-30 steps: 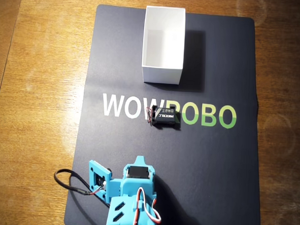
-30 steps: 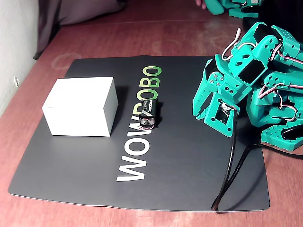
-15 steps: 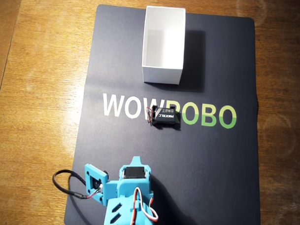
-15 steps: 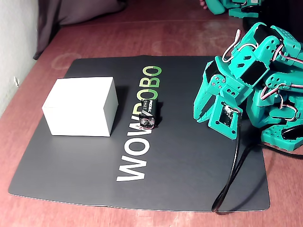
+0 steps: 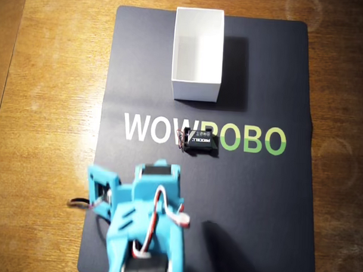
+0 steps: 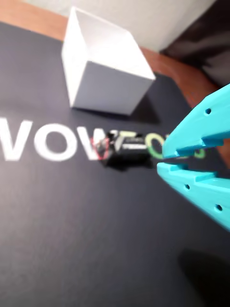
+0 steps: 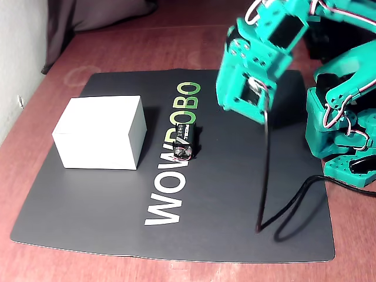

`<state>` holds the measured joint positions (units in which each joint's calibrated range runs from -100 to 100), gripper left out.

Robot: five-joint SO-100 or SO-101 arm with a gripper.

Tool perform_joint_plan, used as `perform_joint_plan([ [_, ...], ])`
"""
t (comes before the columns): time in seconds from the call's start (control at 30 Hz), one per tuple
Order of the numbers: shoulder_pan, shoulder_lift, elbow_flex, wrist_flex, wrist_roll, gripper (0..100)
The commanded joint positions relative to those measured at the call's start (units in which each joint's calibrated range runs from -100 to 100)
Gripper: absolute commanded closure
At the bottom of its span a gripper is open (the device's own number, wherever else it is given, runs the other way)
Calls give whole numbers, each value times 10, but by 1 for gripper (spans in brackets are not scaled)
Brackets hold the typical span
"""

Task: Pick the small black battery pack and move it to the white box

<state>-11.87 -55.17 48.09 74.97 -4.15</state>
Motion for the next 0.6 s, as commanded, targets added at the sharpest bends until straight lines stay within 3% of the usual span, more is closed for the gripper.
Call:
perform_joint_plan([
  [0.0, 13, 147, -210, 107, 2, 99],
  [0.1, 64, 236, -321, 171, 2, 99],
  [0.27, 157, 354, -451, 172, 3, 99],
  [0.43, 211, 457, -519, 171, 96, 99],
  [0.57, 255, 512, -522, 132, 124, 99],
])
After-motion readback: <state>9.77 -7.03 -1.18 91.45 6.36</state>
